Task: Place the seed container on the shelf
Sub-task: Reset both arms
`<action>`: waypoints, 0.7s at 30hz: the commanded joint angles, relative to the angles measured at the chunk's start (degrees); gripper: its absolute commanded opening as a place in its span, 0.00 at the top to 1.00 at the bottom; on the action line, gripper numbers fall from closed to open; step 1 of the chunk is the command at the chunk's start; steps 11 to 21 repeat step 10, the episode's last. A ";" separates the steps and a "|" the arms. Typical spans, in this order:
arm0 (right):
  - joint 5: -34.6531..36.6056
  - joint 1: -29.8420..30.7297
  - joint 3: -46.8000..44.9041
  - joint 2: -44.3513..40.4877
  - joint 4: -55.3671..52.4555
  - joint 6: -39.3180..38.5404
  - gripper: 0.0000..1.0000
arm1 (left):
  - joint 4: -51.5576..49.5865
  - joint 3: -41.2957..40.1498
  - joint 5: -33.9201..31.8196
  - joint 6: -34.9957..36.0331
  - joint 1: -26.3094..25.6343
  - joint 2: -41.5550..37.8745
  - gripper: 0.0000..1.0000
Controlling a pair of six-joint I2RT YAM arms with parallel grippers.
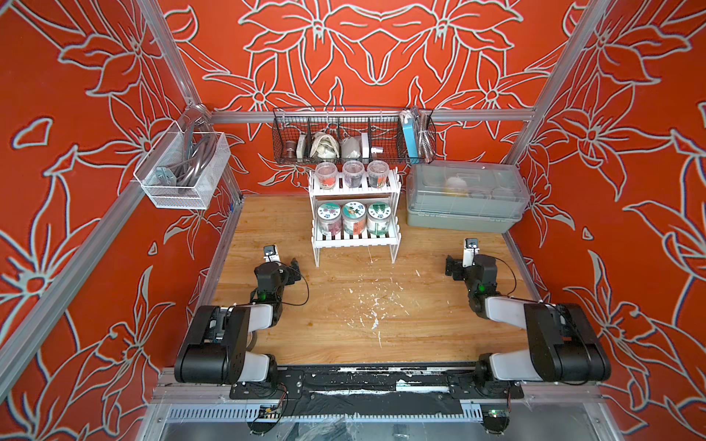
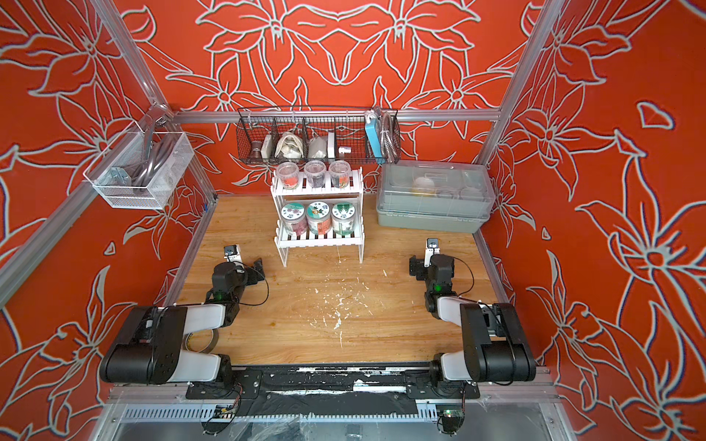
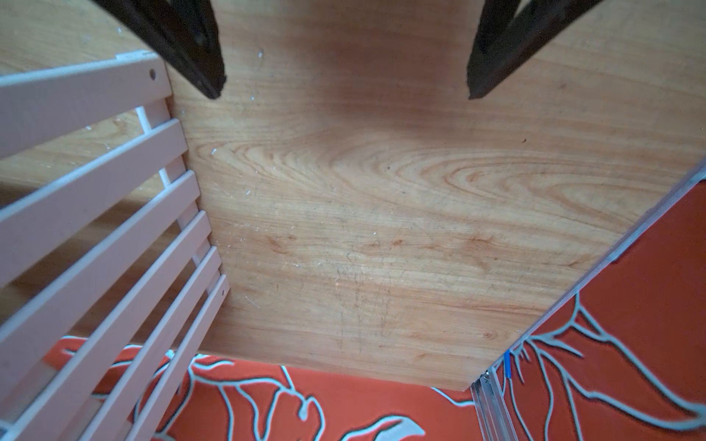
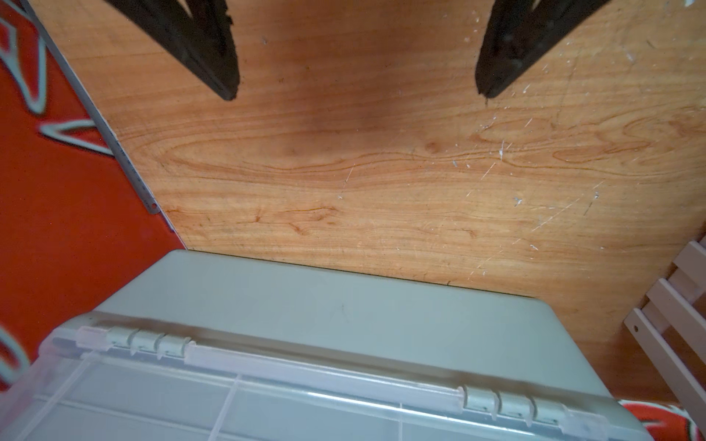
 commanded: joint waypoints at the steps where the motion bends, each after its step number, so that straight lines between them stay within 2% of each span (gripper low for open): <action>1: -0.42 -0.41 -0.17 -0.03 1.39 -0.36 0.01 | 0.16 0.60 0.06 1.02 -0.22 0.19 0.02; 21: -0.42 -0.41 -0.04 0.06 1.29 -0.36 0.00 | 0.14 0.60 0.07 1.07 -0.22 0.24 0.02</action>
